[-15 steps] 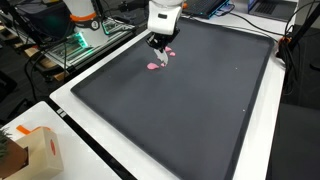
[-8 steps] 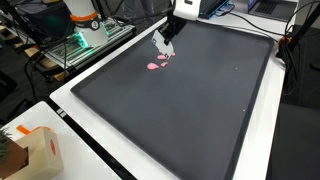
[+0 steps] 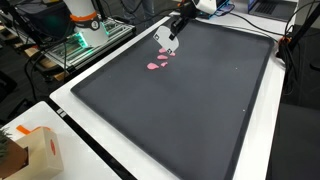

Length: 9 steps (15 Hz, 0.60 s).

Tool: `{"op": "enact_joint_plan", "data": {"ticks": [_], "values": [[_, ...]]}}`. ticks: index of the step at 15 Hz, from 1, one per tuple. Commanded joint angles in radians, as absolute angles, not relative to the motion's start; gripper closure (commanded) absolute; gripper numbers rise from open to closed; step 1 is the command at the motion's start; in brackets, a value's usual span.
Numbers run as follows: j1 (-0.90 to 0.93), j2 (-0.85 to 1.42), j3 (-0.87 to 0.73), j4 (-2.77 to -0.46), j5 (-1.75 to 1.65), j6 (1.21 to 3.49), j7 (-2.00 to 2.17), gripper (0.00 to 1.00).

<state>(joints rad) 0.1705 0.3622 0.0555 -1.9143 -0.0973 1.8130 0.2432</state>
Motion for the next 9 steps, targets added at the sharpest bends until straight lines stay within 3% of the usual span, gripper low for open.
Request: {"op": "enact_joint_plan", "data": {"ticks": [1,9], "values": [[0.216,0.400,0.080,-1.873,-0.168,1.771,0.243,0.99],[0.292,0.403,0.133,-1.896,-0.267,1.785,0.198,0.99]]}}
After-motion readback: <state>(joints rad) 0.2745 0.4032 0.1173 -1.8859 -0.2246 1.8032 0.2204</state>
